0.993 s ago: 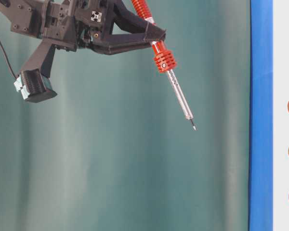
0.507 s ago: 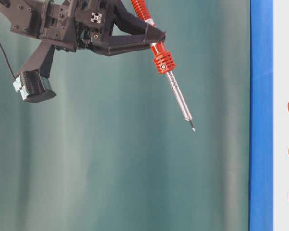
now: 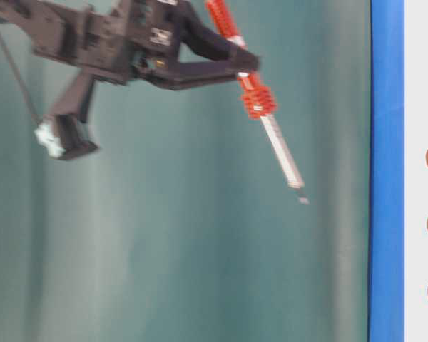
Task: Touch the tip of the soldering iron to the mark.
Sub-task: 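Lower the iron tip with the right gripper onto the middle red dot again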
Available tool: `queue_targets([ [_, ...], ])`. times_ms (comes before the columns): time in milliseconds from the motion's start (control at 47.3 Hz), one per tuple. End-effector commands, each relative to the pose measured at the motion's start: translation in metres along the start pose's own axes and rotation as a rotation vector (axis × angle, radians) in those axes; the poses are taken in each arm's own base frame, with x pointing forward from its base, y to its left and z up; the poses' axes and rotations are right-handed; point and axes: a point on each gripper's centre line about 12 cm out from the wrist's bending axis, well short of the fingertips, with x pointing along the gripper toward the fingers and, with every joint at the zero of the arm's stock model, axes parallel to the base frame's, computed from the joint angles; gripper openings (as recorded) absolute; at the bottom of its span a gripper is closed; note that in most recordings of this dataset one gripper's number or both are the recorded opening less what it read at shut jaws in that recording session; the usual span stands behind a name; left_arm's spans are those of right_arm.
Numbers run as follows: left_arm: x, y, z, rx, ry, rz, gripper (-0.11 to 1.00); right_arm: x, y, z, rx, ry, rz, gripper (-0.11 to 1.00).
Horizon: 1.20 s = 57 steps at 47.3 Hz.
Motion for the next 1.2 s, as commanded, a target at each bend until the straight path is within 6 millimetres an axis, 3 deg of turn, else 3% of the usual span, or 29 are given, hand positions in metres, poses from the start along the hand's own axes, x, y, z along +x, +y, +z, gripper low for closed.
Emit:
queue_targets([
  [0, 0.001, -0.001, 0.004, 0.001, -0.011, -0.003, 0.02, 0.008, 0.000, 0.003, -0.002, -0.025, -0.001, 0.07],
  [190, 0.001, 0.000, 0.003, 0.001, -0.009, -0.002, 0.02, 0.047, 0.004, 0.000, -0.007, -0.005, 0.006, 0.07],
  [422, 0.001, -0.001, 0.003, 0.001, -0.003, -0.003, 0.02, 0.078, 0.006, -0.005, -0.006, 0.007, 0.015, 0.07],
  [718, 0.001, -0.001, 0.003, 0.000, -0.005, -0.003, 0.02, 0.093, 0.009, -0.005, -0.003, 0.005, 0.025, 0.07],
  [1183, 0.001, 0.000, 0.002, 0.001, -0.005, -0.002, 0.02, 0.095, 0.008, -0.008, -0.001, 0.024, 0.024, 0.07],
])
